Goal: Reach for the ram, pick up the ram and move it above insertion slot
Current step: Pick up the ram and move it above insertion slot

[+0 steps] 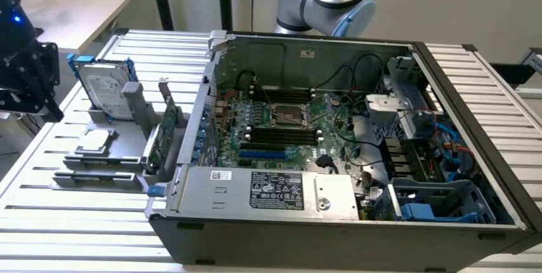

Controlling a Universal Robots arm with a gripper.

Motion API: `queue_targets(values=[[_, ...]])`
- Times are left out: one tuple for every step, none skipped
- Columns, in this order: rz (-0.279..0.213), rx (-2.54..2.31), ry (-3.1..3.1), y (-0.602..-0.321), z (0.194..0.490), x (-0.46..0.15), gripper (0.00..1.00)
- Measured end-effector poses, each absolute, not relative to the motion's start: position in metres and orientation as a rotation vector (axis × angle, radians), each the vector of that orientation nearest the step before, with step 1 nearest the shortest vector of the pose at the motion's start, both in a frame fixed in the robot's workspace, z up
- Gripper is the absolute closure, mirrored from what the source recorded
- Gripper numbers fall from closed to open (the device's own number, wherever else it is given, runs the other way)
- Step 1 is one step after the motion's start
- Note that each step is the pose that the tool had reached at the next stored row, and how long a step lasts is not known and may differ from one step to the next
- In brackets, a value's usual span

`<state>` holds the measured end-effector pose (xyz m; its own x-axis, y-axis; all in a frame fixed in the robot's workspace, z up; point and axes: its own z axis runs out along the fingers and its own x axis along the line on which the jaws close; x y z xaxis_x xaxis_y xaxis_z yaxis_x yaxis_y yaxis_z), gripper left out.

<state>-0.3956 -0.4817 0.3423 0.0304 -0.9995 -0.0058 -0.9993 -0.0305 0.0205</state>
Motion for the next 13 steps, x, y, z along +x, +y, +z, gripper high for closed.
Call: queue_targets(values=[[-0.029, 2.247, -2.180, -0.482, 0.342, -0.395, 0.82], [-0.029, 2.247, -2.180, -0.482, 0.342, -0.395, 0.82], [-0.029, 2.248, -2.180, -0.482, 0.342, -0.395, 0.76], [-0.029, 2.248, -2.180, -0.482, 0.342, -0.395, 0.70], [-0.030, 2.248, -2.180, -0.482, 0.342, -0.395, 0.64], [-0.030, 2.248, -2.180, -0.482, 0.342, -0.395, 0.64], [-0.030, 2.248, -2.180, -0.482, 0.341, -0.394, 0.58], [-0.030, 2.248, -2.180, -0.482, 0.340, -0.394, 0.58], [-0.030, 2.248, -2.180, -0.482, 0.338, -0.393, 0.52], [-0.030, 2.248, -2.180, -0.482, 0.336, -0.393, 0.52], [-0.030, 2.248, -2.180, -0.482, 0.335, -0.392, 0.52], [-0.030, 2.248, -2.180, -0.482, 0.333, -0.392, 0.52], [-0.030, 2.248, -2.180, -0.482, 0.331, -0.391, 0.52]])
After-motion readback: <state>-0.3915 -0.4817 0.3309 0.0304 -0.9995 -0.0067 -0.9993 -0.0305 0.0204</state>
